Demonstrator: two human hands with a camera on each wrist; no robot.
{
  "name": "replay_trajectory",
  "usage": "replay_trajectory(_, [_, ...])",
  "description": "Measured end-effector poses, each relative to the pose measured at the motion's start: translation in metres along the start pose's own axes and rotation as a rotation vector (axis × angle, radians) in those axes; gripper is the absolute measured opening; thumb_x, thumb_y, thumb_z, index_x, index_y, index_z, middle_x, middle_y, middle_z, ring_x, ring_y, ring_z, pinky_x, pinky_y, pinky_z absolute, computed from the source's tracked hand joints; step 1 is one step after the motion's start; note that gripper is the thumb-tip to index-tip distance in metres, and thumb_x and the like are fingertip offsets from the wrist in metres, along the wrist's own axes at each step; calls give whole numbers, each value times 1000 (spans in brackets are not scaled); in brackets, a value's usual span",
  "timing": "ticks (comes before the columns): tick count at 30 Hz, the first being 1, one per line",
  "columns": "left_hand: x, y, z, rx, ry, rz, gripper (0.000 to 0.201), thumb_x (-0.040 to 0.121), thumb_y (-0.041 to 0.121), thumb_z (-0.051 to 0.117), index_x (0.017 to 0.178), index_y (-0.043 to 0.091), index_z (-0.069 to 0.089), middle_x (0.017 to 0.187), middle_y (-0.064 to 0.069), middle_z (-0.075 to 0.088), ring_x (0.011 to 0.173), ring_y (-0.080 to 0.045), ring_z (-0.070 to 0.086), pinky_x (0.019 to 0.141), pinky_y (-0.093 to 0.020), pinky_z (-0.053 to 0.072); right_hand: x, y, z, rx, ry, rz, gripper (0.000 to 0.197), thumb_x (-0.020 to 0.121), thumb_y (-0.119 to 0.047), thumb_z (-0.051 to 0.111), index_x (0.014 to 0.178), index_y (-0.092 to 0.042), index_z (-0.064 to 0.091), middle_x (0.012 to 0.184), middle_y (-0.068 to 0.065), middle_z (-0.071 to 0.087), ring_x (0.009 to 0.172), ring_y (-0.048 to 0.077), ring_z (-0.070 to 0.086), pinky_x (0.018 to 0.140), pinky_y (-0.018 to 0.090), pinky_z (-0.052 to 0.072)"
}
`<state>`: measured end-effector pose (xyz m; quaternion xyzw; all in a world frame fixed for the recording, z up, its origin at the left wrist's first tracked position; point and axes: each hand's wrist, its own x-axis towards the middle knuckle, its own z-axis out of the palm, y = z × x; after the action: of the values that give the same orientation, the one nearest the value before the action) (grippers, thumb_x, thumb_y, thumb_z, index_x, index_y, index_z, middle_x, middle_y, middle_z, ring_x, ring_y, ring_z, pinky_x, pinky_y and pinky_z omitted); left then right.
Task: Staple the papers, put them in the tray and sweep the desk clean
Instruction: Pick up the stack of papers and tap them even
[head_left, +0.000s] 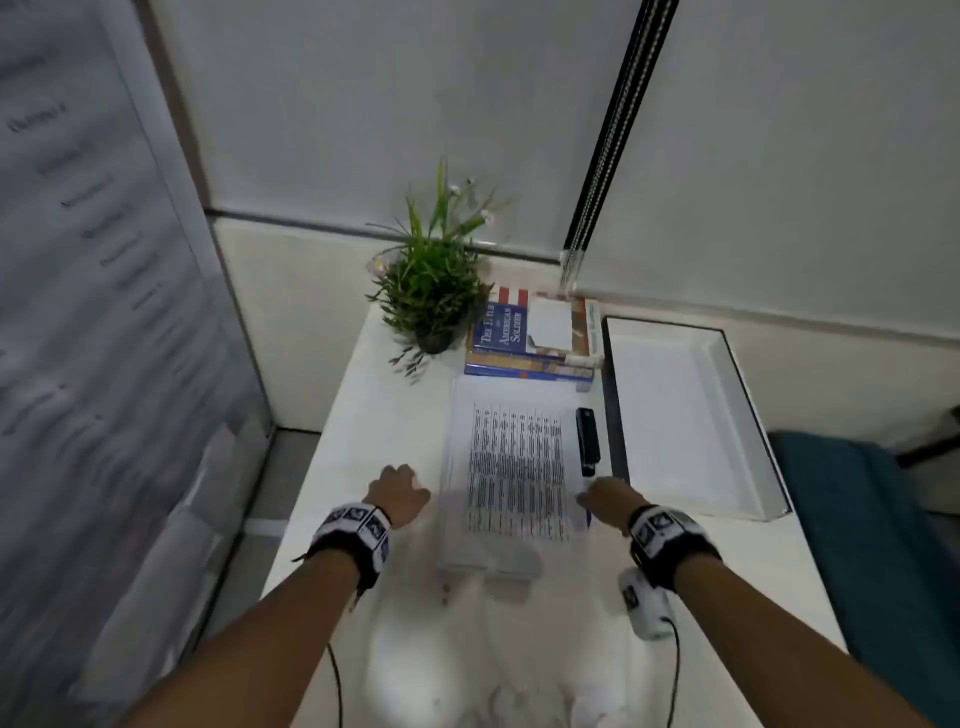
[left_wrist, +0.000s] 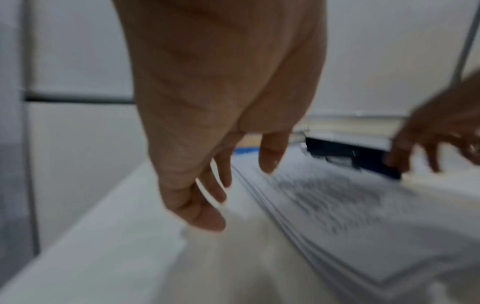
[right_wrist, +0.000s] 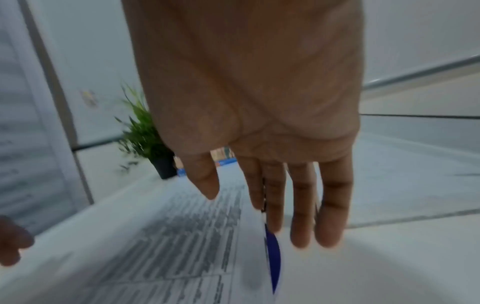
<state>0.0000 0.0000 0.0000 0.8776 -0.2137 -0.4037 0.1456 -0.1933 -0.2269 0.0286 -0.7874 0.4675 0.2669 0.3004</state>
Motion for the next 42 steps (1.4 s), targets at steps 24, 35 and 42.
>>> replay_trajectory(24, [-38, 24, 23, -495, 101, 196, 49, 87, 3, 48, 131, 24, 38, 100, -10, 61, 87, -27, 62, 72, -31, 50, 12, 1, 46, 828, -21, -275, 28, 72, -6, 58, 98, -12, 65, 107, 27, 67, 91, 38, 67, 79, 60, 54])
replay_trajectory(35, [-95, 75, -1, -997, 720, 310, 65, 87, -10, 47, 143, 13, 24, 121, 21, 42, 104, 15, 46, 91, 0, 35, -72, -58, 3, 887, 457, -755, 36, 88, -4, 53, 124, -11, 50, 111, -4, 60, 103, 8, 59, 87, 12, 48])
replay_trajectory(42, [-93, 58, -5, -1033, 680, 424, 51, 85, -8, 52, 116, 31, 41, 109, 9, 58, 102, -2, 59, 88, -18, 50, -72, -50, 12, 1023, 477, -714, 22, 86, -2, 57, 107, -8, 54, 101, 7, 64, 85, -8, 63, 74, 13, 55])
